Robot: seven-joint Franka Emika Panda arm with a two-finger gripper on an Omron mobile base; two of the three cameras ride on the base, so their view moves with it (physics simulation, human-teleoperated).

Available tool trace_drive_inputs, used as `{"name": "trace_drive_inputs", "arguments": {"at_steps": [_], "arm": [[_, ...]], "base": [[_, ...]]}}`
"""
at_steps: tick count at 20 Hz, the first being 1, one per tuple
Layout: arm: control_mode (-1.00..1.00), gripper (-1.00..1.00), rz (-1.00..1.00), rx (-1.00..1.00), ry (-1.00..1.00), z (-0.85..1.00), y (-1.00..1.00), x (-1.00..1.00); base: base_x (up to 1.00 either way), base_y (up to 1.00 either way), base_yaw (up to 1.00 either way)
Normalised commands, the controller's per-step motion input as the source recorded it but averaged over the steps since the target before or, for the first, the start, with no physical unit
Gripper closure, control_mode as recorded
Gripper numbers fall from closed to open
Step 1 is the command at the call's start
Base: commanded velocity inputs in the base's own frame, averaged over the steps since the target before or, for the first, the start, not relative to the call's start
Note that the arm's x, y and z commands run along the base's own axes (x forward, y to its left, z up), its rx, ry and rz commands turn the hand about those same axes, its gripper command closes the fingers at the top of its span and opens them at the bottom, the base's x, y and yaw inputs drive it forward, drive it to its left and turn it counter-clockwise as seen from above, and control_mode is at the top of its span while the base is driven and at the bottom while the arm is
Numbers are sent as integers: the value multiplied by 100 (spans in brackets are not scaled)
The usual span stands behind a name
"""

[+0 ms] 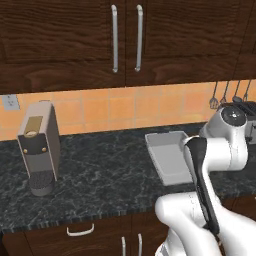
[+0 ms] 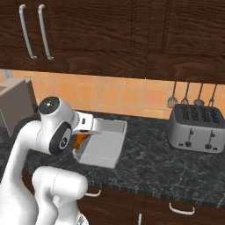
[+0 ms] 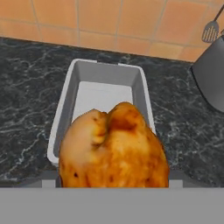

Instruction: Place one mushroom and one chicken drumstick in each tupperware on the nearby counter, to pack two identical lunches.

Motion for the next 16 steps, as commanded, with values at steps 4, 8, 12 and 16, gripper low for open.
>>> {"name": "trace_drive_inputs", "arguments": {"at_steps": [4,8,12,16], "arm": [[-100,100,8,0,12,-58,-25,67],[-100,100,1,0,43,-51,22,69],[-100,100,3,0,17,-30,4,45],[-100,100,1,0,-3,-28,0,44]], "base": [[0,0,0],[0,0,0],[0,0,0],[0,0,0]]}}
